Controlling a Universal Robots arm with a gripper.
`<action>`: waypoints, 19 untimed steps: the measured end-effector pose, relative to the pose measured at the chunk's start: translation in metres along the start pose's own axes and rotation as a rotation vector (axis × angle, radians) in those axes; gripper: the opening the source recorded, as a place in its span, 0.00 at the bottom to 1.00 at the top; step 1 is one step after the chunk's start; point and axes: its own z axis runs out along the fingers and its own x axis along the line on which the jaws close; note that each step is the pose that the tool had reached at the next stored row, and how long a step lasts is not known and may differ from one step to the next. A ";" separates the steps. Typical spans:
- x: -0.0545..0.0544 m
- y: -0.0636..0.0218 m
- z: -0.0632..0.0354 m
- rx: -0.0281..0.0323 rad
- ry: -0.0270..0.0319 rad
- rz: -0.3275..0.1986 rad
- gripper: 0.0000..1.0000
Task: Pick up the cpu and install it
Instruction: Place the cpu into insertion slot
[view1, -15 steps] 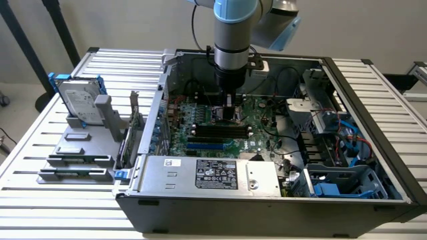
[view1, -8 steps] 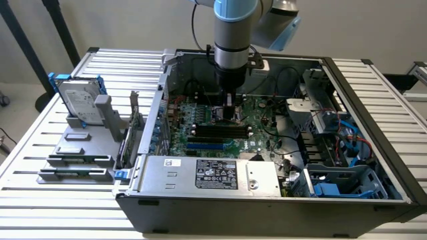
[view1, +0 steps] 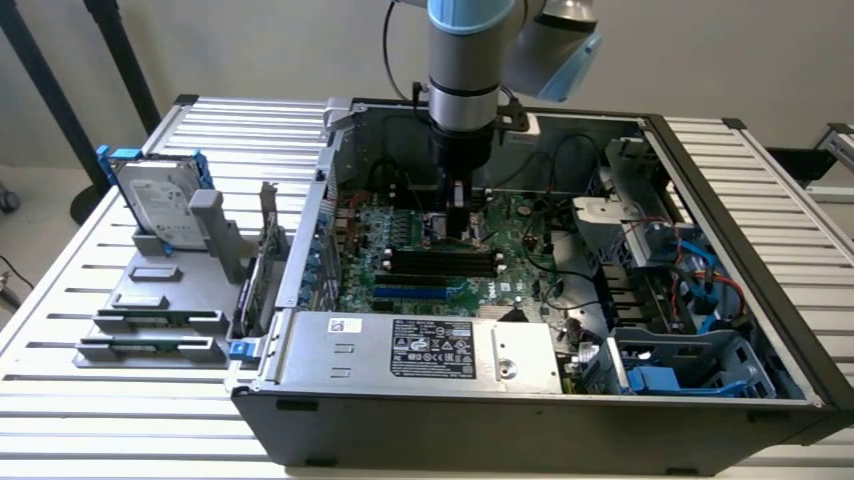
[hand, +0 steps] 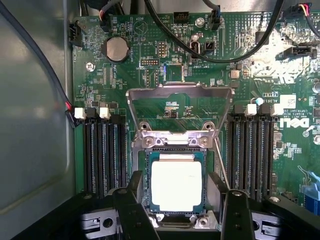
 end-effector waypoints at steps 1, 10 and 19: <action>0.000 -0.0005 -0.0009 0.0000 -0.0001 0.000 0.62; 0.000 -0.0103 -0.0058 0.0007 0.0000 0.000 0.42; -0.001 -0.0305 -0.0084 0.0010 -0.0046 -0.005 0.11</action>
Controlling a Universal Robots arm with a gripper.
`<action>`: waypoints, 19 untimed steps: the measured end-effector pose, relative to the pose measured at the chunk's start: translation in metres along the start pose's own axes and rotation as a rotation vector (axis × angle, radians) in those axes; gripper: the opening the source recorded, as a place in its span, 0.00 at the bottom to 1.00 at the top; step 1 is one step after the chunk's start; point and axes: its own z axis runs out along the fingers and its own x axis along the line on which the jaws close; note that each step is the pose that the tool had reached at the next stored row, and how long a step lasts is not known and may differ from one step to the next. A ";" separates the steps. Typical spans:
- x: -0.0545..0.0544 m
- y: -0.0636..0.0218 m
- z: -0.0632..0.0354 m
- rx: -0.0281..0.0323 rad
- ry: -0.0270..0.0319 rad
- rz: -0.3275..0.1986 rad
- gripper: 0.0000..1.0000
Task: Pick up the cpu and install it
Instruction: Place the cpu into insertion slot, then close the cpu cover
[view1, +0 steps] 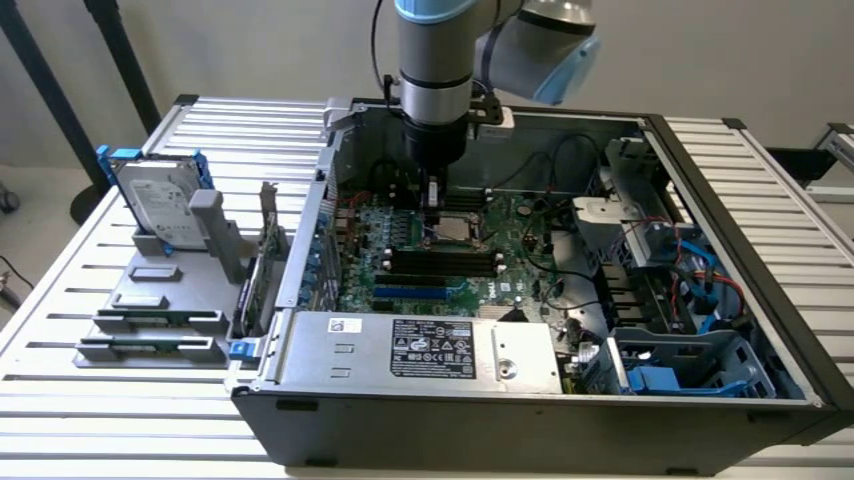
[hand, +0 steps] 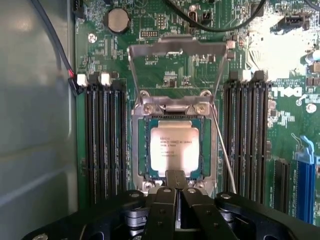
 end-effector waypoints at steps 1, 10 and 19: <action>0.000 -0.0024 -0.0004 0.0000 -0.0013 -0.001 0.11; 0.000 -0.0159 -0.0061 -0.0003 -0.0090 -0.003 0.11; 0.000 -0.0159 -0.0065 -0.0002 -0.0092 -0.003 0.11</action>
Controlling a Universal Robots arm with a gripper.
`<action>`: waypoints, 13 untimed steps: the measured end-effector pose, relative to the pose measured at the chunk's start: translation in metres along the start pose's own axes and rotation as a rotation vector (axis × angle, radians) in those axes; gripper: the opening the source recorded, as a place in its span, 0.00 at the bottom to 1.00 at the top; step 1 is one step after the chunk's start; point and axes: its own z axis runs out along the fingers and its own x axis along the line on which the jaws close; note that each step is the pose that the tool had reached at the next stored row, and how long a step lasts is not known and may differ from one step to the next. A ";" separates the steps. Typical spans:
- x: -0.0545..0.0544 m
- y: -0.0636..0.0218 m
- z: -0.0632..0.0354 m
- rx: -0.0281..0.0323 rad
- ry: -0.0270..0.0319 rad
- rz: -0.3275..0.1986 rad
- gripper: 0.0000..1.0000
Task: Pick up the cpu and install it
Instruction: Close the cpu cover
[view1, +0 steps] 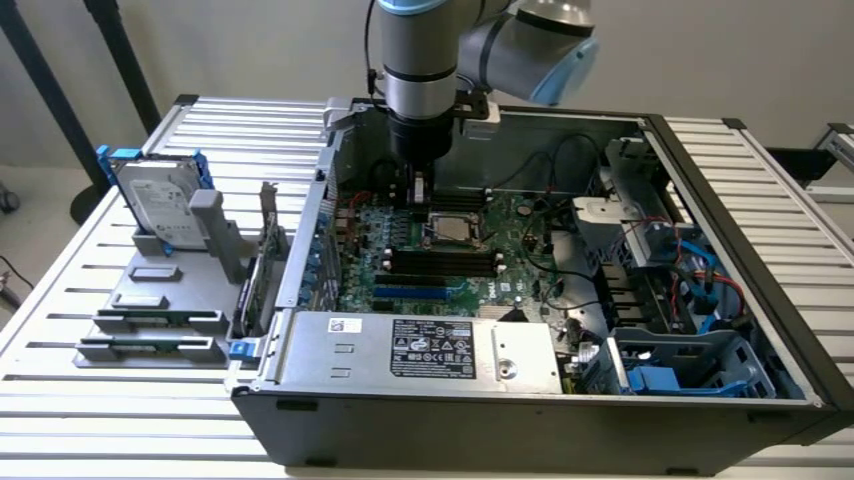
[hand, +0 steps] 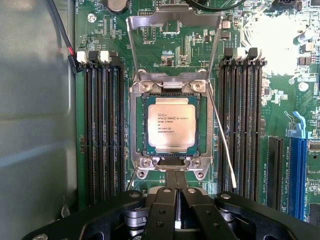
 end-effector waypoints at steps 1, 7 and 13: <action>0.000 0.0000 0.0000 0.0000 0.0001 0.000 0.11; 0.000 0.0014 -0.0006 0.0002 0.0001 0.000 0.11; 0.001 0.0233 -0.0068 0.0065 0.0039 0.000 0.11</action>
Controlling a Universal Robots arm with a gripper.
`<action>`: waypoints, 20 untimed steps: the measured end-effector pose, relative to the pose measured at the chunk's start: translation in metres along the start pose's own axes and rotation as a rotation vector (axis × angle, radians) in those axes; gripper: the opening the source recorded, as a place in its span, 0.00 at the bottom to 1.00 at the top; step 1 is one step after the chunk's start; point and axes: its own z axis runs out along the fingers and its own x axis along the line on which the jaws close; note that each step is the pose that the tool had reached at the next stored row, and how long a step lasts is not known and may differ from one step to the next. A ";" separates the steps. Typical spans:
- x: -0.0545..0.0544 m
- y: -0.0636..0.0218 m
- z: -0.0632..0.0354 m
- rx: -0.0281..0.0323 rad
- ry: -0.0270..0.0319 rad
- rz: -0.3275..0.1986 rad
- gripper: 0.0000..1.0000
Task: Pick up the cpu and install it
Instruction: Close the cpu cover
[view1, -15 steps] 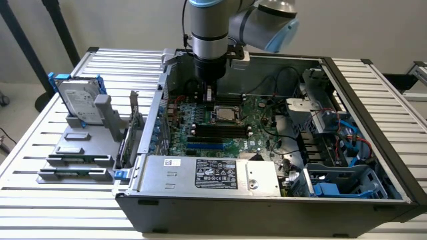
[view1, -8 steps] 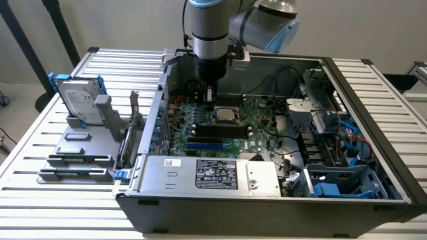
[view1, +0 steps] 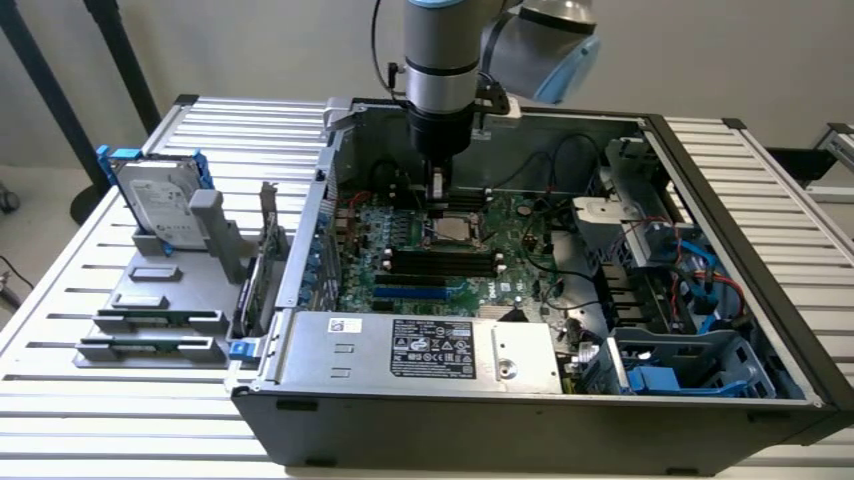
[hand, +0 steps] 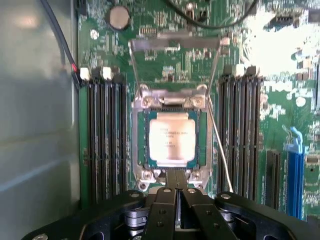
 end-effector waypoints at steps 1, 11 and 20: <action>0.000 0.0046 -0.0022 0.0017 0.0010 0.000 0.11; 0.001 0.0511 -0.0229 0.0204 0.0123 0.001 0.11; 0.002 0.0926 -0.0352 0.0328 0.0244 0.002 0.11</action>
